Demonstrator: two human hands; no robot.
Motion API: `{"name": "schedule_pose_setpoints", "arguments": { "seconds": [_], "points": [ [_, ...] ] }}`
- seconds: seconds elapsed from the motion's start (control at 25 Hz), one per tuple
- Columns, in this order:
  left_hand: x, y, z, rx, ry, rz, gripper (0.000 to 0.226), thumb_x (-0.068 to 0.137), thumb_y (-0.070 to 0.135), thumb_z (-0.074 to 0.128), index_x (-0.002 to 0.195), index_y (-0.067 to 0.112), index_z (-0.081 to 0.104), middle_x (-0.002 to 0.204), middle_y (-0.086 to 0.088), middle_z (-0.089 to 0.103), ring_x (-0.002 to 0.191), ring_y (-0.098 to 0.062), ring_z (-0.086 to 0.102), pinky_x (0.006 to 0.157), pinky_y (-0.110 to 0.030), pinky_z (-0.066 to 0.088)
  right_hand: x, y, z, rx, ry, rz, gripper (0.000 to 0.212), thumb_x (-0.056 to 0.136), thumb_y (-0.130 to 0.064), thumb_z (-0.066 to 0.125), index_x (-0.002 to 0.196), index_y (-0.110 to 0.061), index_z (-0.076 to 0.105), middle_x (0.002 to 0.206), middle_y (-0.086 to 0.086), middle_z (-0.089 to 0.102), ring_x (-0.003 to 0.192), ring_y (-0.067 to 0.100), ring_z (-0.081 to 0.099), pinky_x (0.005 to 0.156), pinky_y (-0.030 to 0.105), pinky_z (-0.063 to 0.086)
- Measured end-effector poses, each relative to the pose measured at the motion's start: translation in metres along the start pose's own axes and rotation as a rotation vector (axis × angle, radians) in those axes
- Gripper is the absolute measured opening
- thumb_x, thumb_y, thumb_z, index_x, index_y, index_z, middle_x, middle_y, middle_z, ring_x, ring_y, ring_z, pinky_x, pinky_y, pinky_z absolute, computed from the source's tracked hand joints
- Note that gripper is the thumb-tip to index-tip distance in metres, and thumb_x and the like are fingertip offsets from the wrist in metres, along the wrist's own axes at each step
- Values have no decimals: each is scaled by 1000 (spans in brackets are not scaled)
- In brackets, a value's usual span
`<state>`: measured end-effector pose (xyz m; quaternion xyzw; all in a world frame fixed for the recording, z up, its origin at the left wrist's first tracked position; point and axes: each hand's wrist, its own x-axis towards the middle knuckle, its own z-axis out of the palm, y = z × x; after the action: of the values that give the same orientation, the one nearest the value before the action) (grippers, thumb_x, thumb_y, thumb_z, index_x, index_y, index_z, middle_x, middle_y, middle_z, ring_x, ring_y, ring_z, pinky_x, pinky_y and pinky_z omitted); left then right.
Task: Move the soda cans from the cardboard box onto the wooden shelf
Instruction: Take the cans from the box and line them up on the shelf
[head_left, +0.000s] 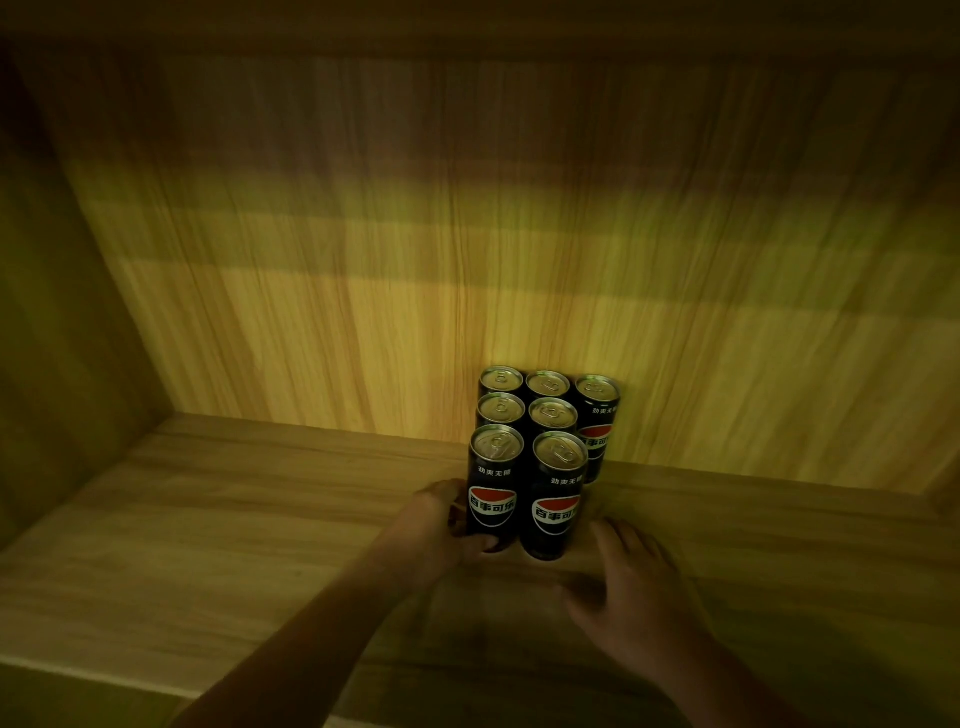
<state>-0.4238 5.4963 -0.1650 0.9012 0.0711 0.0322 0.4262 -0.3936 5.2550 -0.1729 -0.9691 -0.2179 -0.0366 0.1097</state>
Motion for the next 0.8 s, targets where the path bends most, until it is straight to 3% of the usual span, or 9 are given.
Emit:
{"name": "schedule_pose_setpoints", "arguments": {
  "seconds": [0.16,0.24,0.28,0.36,0.4,0.48,0.68,0.8],
  "points": [
    [-3,-1,-3,91,-34,17,75,75,40,82,139,25,47,135,8,56,123,-12,54,98,-26,48,-2,0,2,-11,-5,-4,92,74,-77,33,148,-25,20,155,-2,28,142,19,24,117,35,21],
    [-12,0,-4,289,-52,30,94,73,57,76,150,23,33,149,3,42,136,-18,42,108,-32,40,-4,-1,2,-26,-5,-5,92,72,-77,29,147,-25,21,154,-2,29,141,19,25,117,35,22],
    [-20,1,-5,426,-50,45,100,76,68,66,153,22,23,155,1,34,141,-20,33,113,-36,34,-5,-1,2,-29,-8,-4,92,72,-77,28,147,-25,21,154,-2,29,141,20,25,117,36,21],
    [-40,2,-4,676,-39,78,109,75,88,25,157,19,7,163,-5,17,149,-26,17,120,-44,20,-10,-3,0,-42,-26,4,91,74,-76,28,148,-24,18,156,0,25,143,21,21,119,38,16],
    [-51,3,-3,762,-48,84,116,67,91,4,157,18,0,165,-8,9,151,-30,8,121,-48,14,-12,-4,-2,-56,-38,10,90,77,-76,29,149,-23,16,157,1,22,145,22,18,119,38,12],
    [-68,3,-1,847,-92,94,121,58,89,-16,156,18,-12,165,-11,-6,151,-34,-3,121,-53,6,-21,-7,-6,-83,-63,27,90,81,-75,29,151,-21,11,160,4,16,147,24,12,120,40,6],
    [-103,14,-1,895,-160,126,99,82,84,4,155,19,-11,165,-12,-9,151,-34,-5,121,-54,5,-59,-18,-17,-112,-68,60,91,79,-76,18,151,-20,9,160,8,15,148,26,8,120,43,4],
    [-131,30,-6,979,-178,216,91,78,79,-4,147,21,-19,164,-17,-2,151,-38,2,120,-55,11,-94,-26,-24,-140,-65,101,92,81,-76,18,152,-17,9,160,10,14,147,26,10,120,43,5]
  ]
}}
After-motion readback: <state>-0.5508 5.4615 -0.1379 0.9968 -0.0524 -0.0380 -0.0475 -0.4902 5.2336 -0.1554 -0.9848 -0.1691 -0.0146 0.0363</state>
